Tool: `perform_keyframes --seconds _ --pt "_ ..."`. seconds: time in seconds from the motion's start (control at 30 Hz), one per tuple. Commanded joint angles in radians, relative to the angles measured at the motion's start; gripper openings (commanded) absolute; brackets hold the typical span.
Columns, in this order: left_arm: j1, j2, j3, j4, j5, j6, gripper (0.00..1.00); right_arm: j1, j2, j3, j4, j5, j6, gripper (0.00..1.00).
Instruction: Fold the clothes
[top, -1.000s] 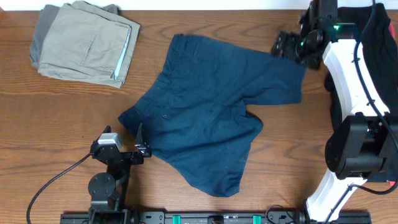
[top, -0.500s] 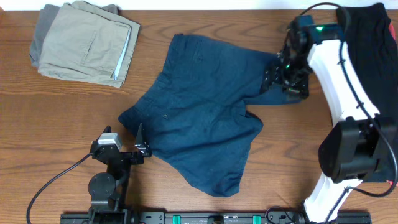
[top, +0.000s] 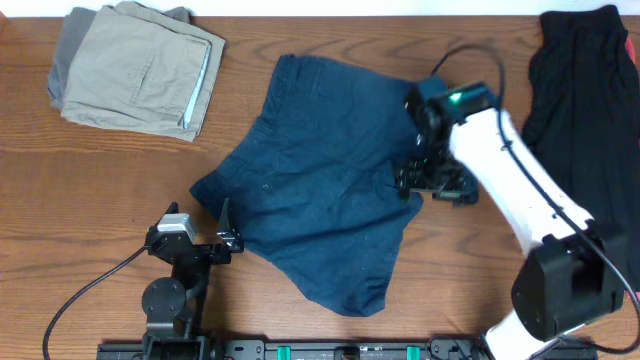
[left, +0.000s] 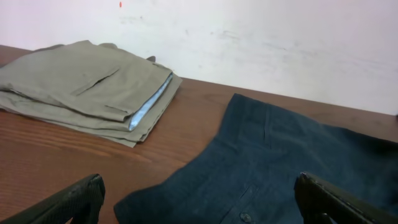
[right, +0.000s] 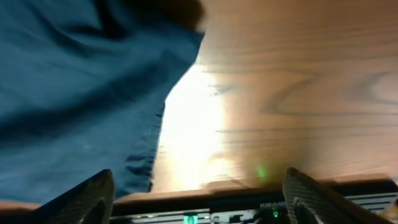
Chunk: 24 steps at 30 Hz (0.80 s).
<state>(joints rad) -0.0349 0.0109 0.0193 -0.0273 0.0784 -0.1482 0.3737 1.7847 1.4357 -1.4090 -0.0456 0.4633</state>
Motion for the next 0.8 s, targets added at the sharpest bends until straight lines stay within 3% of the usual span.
perform_keyframes --seconds 0.0,0.2,0.4,0.77 --pt "-0.004 -0.007 -0.015 -0.035 0.011 0.017 0.98 0.037 0.005 -0.113 0.067 -0.116 -0.047 0.80" --pt "-0.004 -0.007 -0.015 -0.035 0.011 0.017 0.98 0.058 0.005 -0.250 0.167 -0.147 -0.053 0.70" --pt "-0.004 -0.007 -0.015 -0.035 0.011 0.017 0.98 0.062 0.005 -0.354 0.200 -0.151 -0.076 0.67" --pt "-0.004 -0.007 -0.015 -0.035 0.011 0.017 0.98 0.062 0.005 -0.514 0.503 -0.304 -0.119 0.60"
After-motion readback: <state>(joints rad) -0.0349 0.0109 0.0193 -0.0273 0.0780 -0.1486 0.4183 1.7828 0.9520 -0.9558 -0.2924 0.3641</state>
